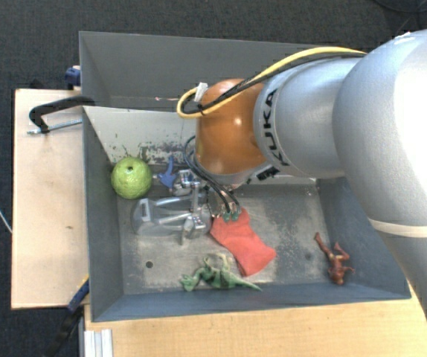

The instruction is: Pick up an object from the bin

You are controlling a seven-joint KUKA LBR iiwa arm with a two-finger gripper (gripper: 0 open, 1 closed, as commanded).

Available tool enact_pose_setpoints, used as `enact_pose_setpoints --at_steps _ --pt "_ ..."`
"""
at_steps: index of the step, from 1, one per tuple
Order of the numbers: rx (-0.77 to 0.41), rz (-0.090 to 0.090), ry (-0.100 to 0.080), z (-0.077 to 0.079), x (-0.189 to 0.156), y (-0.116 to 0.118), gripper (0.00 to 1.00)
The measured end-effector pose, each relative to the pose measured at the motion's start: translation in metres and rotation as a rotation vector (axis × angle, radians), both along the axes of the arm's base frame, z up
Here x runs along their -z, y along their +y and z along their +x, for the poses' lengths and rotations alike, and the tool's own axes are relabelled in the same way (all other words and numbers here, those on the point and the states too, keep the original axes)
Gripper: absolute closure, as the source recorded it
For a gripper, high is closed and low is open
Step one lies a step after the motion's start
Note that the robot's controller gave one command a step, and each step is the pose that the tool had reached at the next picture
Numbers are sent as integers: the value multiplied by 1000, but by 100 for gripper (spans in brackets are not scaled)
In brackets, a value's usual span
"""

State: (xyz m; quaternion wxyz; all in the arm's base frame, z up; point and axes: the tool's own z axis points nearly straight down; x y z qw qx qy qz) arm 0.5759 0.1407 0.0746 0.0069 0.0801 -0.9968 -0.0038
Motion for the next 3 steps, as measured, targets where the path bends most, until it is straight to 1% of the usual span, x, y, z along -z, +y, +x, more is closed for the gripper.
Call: enact_pose_setpoints --at_steps 1,2,3 --pt "0 0 0 0 0 0 100" --pt "-35 -7 -4 -1 -34 4 100" --pt "-35 -4 -21 -1 -60 5 100"
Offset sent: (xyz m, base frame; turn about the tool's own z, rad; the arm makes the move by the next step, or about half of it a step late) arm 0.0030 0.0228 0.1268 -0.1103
